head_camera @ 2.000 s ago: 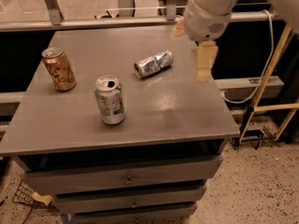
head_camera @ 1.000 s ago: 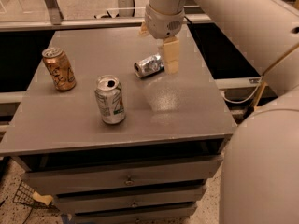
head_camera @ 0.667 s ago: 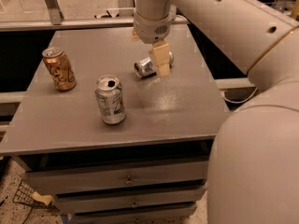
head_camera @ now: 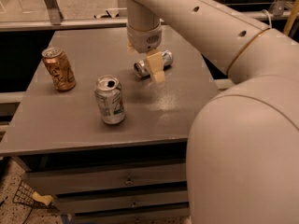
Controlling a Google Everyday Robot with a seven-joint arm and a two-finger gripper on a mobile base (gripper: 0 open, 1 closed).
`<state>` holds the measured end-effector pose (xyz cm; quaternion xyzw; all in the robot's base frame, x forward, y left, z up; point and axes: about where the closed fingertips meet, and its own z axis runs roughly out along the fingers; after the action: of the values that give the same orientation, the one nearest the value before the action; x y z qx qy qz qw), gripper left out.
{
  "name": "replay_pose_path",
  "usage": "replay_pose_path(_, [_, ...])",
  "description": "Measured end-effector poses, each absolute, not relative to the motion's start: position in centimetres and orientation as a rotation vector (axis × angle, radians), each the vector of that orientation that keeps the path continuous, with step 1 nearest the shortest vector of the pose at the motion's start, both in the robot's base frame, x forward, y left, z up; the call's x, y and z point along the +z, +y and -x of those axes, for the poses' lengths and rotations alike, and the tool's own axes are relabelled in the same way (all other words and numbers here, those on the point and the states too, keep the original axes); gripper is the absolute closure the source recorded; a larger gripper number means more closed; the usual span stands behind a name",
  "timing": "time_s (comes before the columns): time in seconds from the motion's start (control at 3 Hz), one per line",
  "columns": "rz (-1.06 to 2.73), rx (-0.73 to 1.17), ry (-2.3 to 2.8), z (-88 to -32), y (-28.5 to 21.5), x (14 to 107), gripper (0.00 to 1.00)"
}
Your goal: Place redbull can upright
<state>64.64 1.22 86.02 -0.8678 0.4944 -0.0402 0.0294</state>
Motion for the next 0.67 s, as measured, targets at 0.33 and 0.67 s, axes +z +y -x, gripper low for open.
replay_pose_path(0.33, [2.688, -0.116, 1.552, -65.7, 0.9, 84.8, 0.0])
replay_pose_path(0.67, [2.686, -0.119, 1.576, -67.0, 0.3, 84.2, 0.0])
